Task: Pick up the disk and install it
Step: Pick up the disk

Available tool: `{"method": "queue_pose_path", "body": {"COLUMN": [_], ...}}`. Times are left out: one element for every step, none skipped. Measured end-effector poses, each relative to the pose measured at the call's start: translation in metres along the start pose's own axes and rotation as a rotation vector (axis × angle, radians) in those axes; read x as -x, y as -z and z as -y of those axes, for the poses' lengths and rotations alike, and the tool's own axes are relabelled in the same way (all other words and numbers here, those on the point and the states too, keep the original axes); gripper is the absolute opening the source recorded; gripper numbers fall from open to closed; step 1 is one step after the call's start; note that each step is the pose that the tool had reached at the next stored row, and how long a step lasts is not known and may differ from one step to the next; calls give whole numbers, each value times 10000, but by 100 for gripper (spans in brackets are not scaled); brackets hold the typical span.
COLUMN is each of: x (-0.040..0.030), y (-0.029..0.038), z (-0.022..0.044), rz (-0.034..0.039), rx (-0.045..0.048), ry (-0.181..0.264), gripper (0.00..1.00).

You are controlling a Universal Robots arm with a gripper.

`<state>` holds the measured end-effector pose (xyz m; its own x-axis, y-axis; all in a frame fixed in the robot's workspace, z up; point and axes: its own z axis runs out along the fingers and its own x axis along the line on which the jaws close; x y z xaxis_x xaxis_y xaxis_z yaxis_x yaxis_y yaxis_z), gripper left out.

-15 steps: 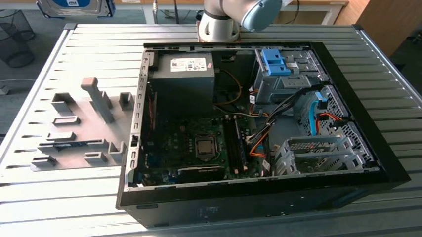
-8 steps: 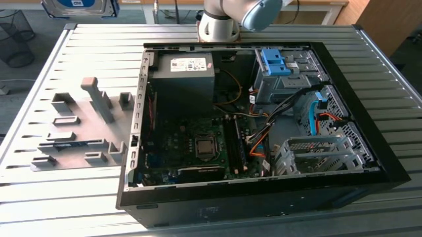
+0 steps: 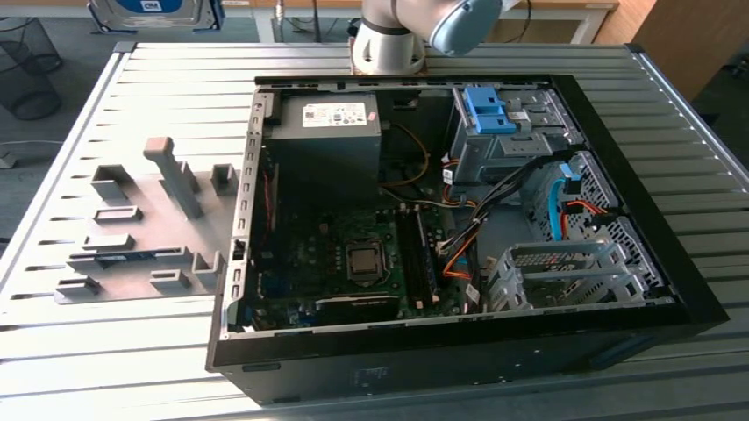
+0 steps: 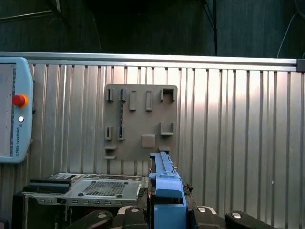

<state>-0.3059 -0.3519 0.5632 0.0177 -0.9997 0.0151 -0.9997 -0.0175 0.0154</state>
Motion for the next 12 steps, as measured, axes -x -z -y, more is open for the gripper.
{"method": "queue_pose_path", "body": {"x": [0,-1,-1,-1,-1,-1,-2,-2,-2,-2,-3,-3], "y": [1,0,1,1,1,1,2,2,2,2,3,2], "z": [15,29,42,56,67,79,91,103,115,128,141,154], "rz": [0,0,-1,-1,-1,0,-1,-1,0,-1,-1,0], "rx": [0,0,1,1,1,0,1,1,0,1,1,0], "ry": [1,1,1,1,1,1,1,1,1,1,1,1], "gripper": [37,37,37,37,37,37,37,37,37,37,37,37]}}
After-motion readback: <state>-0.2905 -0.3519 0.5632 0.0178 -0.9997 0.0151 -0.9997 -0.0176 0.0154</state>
